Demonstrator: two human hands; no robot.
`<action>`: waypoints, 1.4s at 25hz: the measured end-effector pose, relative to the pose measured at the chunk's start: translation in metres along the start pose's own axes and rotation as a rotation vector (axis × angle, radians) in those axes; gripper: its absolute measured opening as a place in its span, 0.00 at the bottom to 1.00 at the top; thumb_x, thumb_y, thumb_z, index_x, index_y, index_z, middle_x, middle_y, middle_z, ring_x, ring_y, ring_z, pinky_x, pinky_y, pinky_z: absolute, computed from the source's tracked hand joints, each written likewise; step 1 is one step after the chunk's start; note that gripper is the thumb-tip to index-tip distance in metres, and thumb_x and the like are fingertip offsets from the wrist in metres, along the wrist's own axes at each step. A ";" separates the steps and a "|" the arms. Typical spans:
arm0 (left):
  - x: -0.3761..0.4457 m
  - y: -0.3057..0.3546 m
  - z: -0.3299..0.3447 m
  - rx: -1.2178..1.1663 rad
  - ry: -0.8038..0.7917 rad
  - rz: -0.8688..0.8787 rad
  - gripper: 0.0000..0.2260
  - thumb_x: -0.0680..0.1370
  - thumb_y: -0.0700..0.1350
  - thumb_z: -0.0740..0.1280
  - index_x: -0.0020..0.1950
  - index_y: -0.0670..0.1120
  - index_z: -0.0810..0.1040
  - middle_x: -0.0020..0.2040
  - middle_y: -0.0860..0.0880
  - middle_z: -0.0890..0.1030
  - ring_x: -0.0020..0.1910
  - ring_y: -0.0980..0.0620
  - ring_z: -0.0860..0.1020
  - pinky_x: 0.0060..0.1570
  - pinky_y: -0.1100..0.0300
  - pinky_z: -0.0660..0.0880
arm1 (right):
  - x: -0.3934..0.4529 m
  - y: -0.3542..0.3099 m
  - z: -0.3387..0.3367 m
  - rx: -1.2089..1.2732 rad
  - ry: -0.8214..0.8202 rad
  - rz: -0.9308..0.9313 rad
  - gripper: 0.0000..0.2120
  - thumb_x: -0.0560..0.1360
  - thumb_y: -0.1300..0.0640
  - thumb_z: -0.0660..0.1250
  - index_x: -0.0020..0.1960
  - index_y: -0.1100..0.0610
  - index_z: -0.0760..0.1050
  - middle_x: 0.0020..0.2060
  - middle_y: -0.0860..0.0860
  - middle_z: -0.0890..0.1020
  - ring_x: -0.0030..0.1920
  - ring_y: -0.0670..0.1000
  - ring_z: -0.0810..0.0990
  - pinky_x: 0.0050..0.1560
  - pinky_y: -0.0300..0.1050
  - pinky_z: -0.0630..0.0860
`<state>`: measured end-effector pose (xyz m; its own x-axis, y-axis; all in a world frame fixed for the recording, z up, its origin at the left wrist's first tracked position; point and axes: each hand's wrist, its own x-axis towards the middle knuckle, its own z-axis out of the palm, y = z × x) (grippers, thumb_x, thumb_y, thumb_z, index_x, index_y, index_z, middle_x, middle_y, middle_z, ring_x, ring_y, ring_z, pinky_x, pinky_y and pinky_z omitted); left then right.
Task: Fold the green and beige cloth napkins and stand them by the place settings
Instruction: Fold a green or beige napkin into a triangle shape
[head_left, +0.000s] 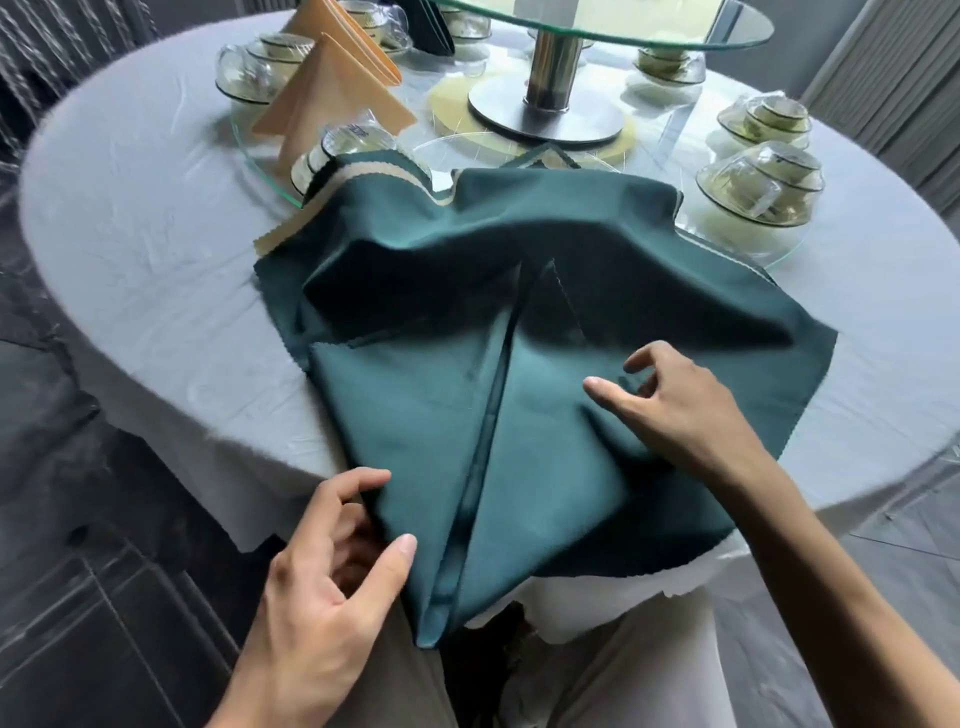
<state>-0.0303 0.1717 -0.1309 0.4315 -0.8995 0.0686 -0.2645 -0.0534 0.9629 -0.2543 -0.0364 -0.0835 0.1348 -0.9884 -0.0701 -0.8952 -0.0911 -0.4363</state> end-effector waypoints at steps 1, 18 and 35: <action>0.004 0.005 0.002 -0.011 0.010 0.021 0.19 0.68 0.52 0.72 0.57 0.63 0.76 0.47 0.60 0.84 0.44 0.57 0.84 0.48 0.67 0.78 | -0.005 0.000 -0.001 -0.016 -0.029 0.003 0.22 0.69 0.33 0.66 0.52 0.49 0.73 0.43 0.47 0.79 0.47 0.53 0.77 0.50 0.50 0.75; 0.094 0.058 0.092 0.604 -0.448 0.292 0.24 0.79 0.40 0.65 0.74 0.54 0.70 0.55 0.56 0.75 0.57 0.50 0.76 0.59 0.54 0.71 | -0.081 0.096 -0.020 0.087 0.324 0.276 0.22 0.72 0.43 0.69 0.30 0.57 0.65 0.24 0.51 0.70 0.33 0.61 0.74 0.36 0.54 0.73; 0.041 0.001 0.072 0.827 -0.403 0.713 0.30 0.81 0.63 0.55 0.76 0.44 0.68 0.77 0.48 0.66 0.77 0.50 0.61 0.72 0.50 0.60 | 0.039 0.045 -0.016 0.014 0.277 0.251 0.23 0.70 0.36 0.65 0.36 0.57 0.78 0.38 0.55 0.82 0.45 0.59 0.81 0.42 0.45 0.72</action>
<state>-0.0745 0.1033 -0.1458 -0.3078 -0.9045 0.2951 -0.8830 0.3871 0.2655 -0.2963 -0.0813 -0.0914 -0.2095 -0.9754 0.0680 -0.8798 0.1577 -0.4484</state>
